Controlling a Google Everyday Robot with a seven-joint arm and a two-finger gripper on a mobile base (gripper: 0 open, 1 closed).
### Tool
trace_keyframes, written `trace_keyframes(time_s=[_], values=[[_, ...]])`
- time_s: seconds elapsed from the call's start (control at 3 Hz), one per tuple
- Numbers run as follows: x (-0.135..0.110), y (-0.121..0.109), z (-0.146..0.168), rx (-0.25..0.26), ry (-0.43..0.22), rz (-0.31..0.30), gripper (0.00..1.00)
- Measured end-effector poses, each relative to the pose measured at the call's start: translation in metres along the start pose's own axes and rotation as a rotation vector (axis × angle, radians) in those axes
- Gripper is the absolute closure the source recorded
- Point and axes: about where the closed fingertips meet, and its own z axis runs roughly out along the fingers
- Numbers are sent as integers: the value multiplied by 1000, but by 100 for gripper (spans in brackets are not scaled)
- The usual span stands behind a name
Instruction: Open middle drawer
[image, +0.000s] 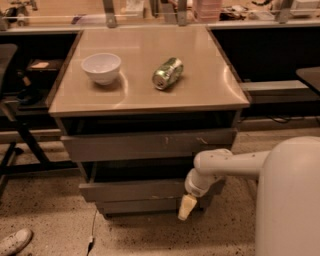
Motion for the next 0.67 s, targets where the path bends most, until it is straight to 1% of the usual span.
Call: trace_keyframes(time_s=[0.33, 0.67], values=[[17, 18, -11, -33, 24, -3, 0], [39, 41, -27, -74, 54, -6, 0]])
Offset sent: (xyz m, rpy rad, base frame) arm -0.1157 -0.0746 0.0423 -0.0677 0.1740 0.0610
